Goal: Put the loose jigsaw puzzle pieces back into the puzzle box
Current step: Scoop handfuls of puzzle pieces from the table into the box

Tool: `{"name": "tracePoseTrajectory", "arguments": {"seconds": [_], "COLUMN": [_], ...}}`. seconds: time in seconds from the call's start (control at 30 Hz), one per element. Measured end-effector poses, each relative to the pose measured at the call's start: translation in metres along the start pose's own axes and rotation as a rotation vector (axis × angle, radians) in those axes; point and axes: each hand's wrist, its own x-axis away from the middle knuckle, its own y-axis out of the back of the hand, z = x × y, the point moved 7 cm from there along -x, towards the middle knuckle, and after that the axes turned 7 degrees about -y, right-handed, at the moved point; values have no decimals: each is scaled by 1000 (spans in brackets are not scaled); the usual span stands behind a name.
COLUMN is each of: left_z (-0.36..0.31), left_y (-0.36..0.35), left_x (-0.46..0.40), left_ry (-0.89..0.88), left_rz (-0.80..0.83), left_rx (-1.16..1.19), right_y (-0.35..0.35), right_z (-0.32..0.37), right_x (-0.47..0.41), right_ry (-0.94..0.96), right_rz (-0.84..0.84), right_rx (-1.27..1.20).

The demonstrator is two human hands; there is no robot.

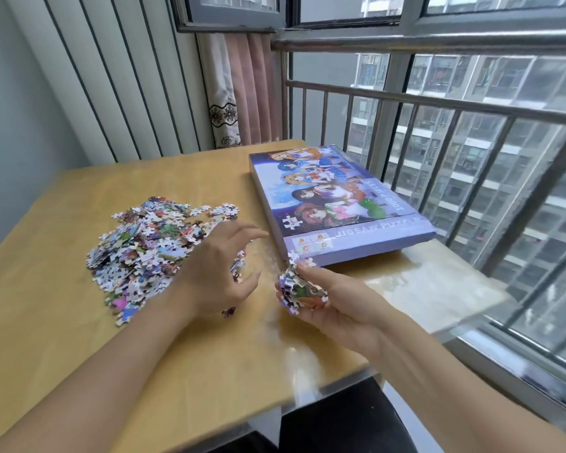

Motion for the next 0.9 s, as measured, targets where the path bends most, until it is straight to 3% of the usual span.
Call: {"name": "tracePoseTrajectory", "arguments": {"seconds": [0.13,0.23,0.3,0.43,0.53,0.77,0.9], "left_z": [-14,-19,-20,1,7,13,14], "left_y": [-27,-40,-39,-30,-24,-13,-2], "left_x": [-23,-44,-56,-64,-71,-81,-87], "left_ry": [-75,-92,-43,275,365,483,475], "left_rz": [139,133,33,-189,-331,-471,-471], "left_rx": [-32,-101,-52,194,283,312,274], "right_y": [24,37,46,54,48,33,31], "right_z": [-4,2,8,29,57,98,101], "right_x": [8,14,16,12,4,-21,-25], "right_ry": [-5,14,30,45,72,116,125], "right_rz": [-4,-14,-42,-93,-100,-222,-238], "right_rx": [-37,-38,-71,-161,-218,-290,-301]}}
